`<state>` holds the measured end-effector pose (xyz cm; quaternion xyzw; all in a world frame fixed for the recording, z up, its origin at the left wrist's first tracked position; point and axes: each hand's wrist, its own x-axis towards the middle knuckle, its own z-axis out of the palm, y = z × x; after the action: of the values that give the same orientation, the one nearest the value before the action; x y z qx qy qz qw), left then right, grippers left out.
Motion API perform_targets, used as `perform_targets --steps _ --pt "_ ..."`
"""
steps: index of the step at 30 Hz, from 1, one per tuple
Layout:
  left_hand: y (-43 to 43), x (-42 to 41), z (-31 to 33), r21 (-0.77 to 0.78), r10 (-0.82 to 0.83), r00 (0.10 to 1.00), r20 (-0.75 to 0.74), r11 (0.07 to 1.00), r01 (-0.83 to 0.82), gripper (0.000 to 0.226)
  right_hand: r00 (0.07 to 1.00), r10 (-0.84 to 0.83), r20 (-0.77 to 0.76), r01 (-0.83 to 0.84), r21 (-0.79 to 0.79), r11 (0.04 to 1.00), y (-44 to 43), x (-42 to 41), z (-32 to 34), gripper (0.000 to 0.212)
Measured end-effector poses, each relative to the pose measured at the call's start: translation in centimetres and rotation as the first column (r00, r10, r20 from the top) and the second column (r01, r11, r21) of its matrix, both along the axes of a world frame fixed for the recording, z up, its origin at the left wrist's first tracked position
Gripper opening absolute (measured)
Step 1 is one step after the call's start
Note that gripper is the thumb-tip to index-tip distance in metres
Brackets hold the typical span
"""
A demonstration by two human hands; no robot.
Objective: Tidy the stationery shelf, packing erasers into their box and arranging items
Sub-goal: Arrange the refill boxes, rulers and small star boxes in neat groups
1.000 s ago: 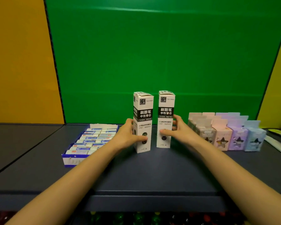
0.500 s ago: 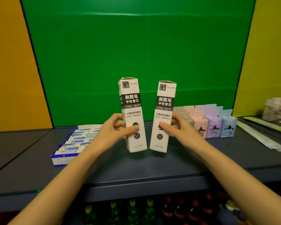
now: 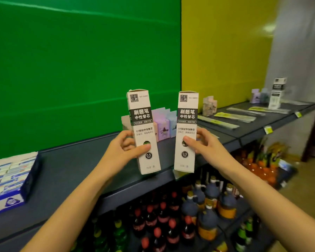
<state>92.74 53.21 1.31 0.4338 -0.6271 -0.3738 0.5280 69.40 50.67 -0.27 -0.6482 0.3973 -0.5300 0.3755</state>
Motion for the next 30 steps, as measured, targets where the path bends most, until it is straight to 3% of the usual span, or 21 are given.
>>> perform_targets --steps 6,12,21,30 --pt "-3.3 -8.6 -0.7 0.03 -0.134 0.991 -0.023 0.99 0.135 0.04 0.989 -0.151 -0.006 0.151 0.01 0.989 0.4 -8.9 -0.4 0.03" --pt "-6.3 -19.4 -1.2 0.009 -0.188 0.981 -0.049 0.982 0.188 0.032 0.974 -0.221 -0.046 0.221 -0.008 0.975 -0.3 -20.3 -0.1 0.03" --pt "-10.0 -37.7 -2.2 0.038 -0.233 0.966 -0.115 0.97 0.239 0.038 0.95 -0.309 -0.049 0.311 0.021 0.95 -1.8 -38.1 -0.4 0.03" --pt "-15.1 -51.5 -2.1 0.019 -0.301 0.952 -0.049 0.953 0.302 0.044 0.9 -0.429 -0.077 0.429 -0.019 0.903 -5.7 -50.8 -0.8 0.035"
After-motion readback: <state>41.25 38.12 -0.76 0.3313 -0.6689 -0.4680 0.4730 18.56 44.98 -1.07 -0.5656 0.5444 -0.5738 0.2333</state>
